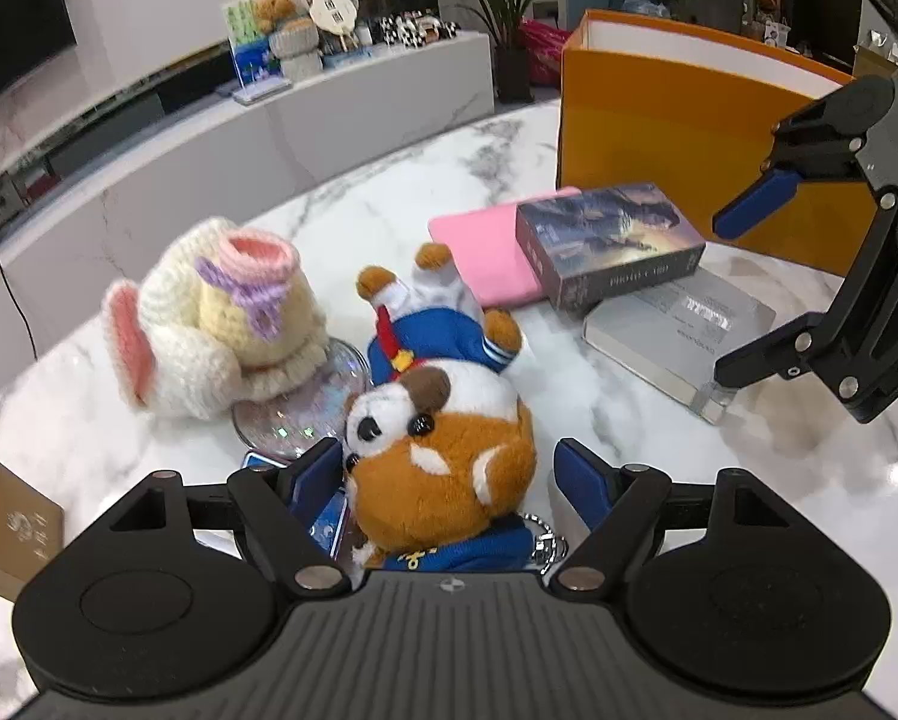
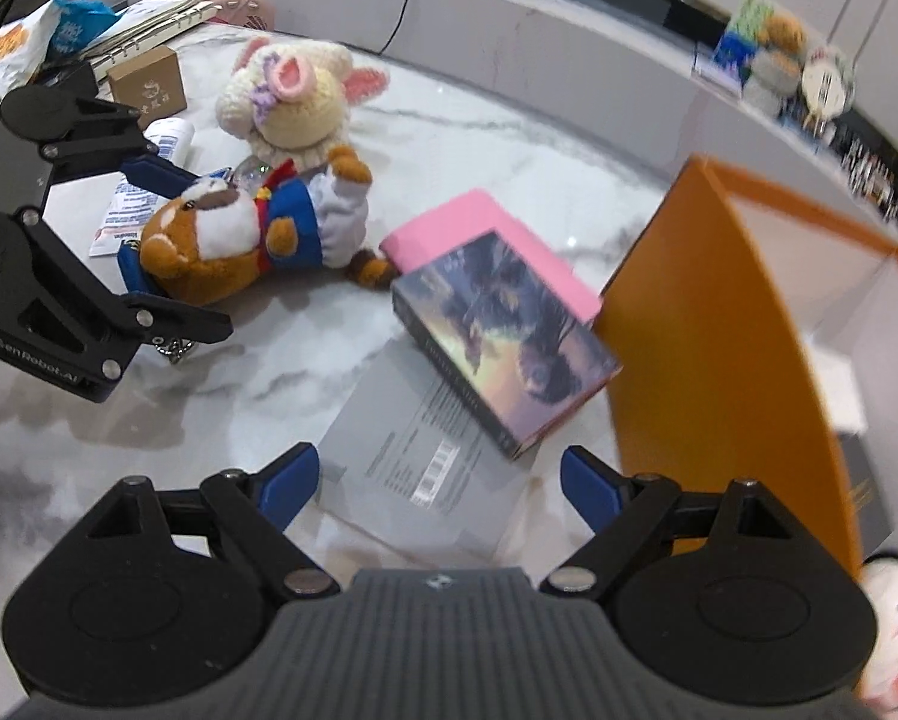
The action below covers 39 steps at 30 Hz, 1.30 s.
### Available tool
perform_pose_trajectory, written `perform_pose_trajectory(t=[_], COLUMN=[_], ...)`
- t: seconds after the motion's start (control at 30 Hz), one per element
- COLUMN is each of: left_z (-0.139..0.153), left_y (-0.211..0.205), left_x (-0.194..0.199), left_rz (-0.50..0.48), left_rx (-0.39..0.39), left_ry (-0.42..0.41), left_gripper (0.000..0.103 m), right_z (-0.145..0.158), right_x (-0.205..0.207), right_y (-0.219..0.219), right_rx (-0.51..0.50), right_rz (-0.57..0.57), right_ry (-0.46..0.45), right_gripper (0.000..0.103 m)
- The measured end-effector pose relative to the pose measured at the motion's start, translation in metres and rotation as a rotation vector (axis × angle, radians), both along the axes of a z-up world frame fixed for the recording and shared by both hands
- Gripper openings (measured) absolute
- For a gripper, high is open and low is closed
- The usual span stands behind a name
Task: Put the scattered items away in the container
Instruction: 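Withdraw both tools from the orange box and move toward the table items, then grasp the grey package with the right tool while the left tool grasps the brown dog plush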
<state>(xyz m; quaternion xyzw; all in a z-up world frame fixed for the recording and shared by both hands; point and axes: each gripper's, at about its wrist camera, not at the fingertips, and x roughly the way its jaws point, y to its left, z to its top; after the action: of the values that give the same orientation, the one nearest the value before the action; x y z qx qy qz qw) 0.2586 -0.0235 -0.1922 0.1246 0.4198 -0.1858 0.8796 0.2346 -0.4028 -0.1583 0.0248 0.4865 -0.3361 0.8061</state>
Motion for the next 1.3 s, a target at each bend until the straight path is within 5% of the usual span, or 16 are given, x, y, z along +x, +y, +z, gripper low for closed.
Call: perform_pose_trajectory(t=[0.13,0.4,0.77,1.03,1.13,1.3], left_z=[-0.006,-0.003,-0.008,-0.006,-0.008,-0.003], left_y=[0.009,0.013,0.006,0.009,0.015,0.022], left_x=[0.005,0.008,0.009,0.017,0.025,0.028], left_rz=[0.027,0.044,-0.004,0.062,0.091,0.122], left_rx=[-0.050,-0.062,-0.040,-0.090,-0.156,-0.224], left_ry=[0.090,0.109,0.064,0.018,0.055,0.074], left_gripper=[0.084,0.079,0.086,0.086,0.074,0.070], right_z=[-0.006,-0.012,-0.026,-0.028,-0.028,-0.027], right_x=[-0.001,-0.009,0.015,0.017,0.017,0.014], right_y=[-0.006,-0.028,-0.013,-0.016,-0.016,-0.015], right_rx=[0.021,0.201,0.084,0.075,0.073,0.071], right_rz=[-0.018,-0.179,-0.203,-0.224,-0.226,-0.229], right_ry=[-0.003,-0.134,-0.077,-0.088,-0.087,-0.087], right_gripper=[0.093,0.095,0.096,0.096,0.096,0.091])
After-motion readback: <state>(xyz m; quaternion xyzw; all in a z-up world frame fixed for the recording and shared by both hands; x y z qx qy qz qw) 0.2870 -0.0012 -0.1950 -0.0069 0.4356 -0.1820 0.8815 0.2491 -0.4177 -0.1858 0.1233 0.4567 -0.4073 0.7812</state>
